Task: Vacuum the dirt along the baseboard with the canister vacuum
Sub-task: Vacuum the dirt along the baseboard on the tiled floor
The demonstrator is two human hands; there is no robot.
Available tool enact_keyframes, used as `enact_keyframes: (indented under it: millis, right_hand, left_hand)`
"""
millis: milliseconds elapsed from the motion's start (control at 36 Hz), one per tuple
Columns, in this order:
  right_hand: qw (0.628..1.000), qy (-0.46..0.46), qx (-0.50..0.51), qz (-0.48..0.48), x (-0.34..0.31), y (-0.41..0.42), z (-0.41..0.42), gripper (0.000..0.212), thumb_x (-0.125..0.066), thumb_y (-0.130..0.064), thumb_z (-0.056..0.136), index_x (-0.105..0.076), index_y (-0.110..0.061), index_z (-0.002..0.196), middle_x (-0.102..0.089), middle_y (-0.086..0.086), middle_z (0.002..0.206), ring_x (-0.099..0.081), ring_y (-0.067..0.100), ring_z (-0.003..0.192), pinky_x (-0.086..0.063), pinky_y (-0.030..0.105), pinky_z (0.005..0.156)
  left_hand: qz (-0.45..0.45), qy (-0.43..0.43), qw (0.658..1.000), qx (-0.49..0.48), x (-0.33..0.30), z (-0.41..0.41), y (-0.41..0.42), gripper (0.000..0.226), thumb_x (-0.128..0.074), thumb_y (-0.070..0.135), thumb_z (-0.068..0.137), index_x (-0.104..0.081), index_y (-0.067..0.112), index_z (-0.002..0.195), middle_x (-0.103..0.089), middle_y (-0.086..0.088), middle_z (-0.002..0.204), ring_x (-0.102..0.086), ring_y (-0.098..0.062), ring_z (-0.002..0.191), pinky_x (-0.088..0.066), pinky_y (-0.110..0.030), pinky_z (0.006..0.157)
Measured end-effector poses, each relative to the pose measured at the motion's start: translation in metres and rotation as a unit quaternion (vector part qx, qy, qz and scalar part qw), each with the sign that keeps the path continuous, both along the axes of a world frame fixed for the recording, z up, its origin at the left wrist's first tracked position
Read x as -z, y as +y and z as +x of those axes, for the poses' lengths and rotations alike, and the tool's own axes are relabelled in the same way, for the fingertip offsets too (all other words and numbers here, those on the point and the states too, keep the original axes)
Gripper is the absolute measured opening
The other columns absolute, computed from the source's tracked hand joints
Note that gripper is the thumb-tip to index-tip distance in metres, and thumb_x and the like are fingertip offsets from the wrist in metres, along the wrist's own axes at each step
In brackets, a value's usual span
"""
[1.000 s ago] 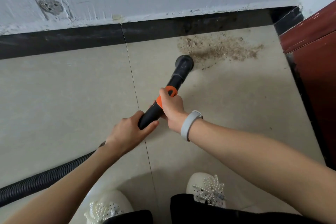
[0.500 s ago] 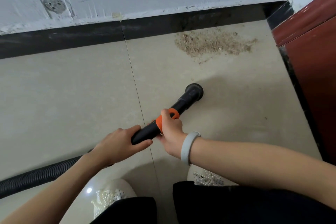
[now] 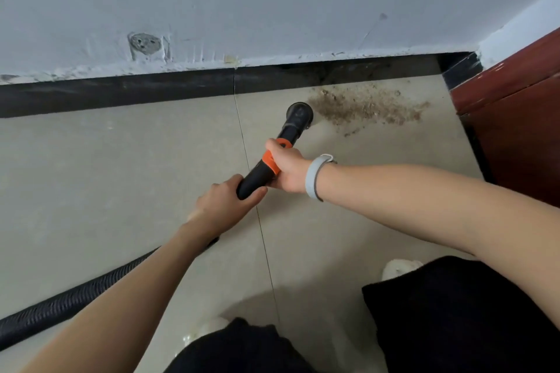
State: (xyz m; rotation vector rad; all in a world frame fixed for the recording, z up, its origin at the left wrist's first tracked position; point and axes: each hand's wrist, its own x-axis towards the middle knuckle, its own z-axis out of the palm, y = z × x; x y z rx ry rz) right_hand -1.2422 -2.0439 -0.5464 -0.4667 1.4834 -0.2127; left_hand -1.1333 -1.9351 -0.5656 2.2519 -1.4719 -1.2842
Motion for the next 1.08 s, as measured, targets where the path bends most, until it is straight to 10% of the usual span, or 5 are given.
enact_keyframes:
  millis: [333, 694, 1083]
  right_hand:
    - [0.999, -0.034, -0.023, -0.033, 0.025, -0.047, -0.021, 0.025, -0.057, -0.033, 0.086, -0.044, -0.014, 0.096, -0.057, 0.022, 0.123, -0.061, 0.037, 0.108, -0.056, 0.051, 0.085]
    - [0.997, -0.08, -0.01, -0.01, 0.039, -0.078, -0.089, 0.04, -0.057, -0.031, 0.086, -0.043, -0.01, 0.117, -0.058, 0.02, 0.122, -0.062, 0.035, 0.107, -0.056, 0.049, 0.088]
    - [0.998, -0.052, 0.006, -0.024, 0.041, -0.104, -0.114, 0.024, -0.057, -0.031, 0.089, -0.046, -0.012, 0.098, -0.058, 0.018, 0.115, -0.062, 0.035, 0.105, -0.056, 0.05, 0.087]
  left_hand:
    - [0.01, -0.086, 0.996, -0.02, -0.006, -0.03, -0.046, 0.038, -0.047, 0.066, 0.086, -0.05, 0.029, 0.094, -0.06, 0.002, 0.077, -0.059, -0.016, 0.07, -0.049, -0.032, 0.063]
    - [0.064, -0.15, 0.987, -0.014, -0.024, -0.102, -0.079, 0.036, -0.05, 0.063, 0.088, -0.046, 0.028, 0.093, -0.056, 0.001, 0.073, -0.055, -0.015, 0.064, -0.037, -0.029, 0.053]
    - [0.042, -0.144, 0.989, 0.007, -0.021, -0.123, -0.103, 0.037, -0.048, 0.064, 0.089, -0.047, 0.027, 0.095, -0.056, 0.003, 0.072, -0.055, -0.015, 0.064, -0.036, -0.029, 0.053]
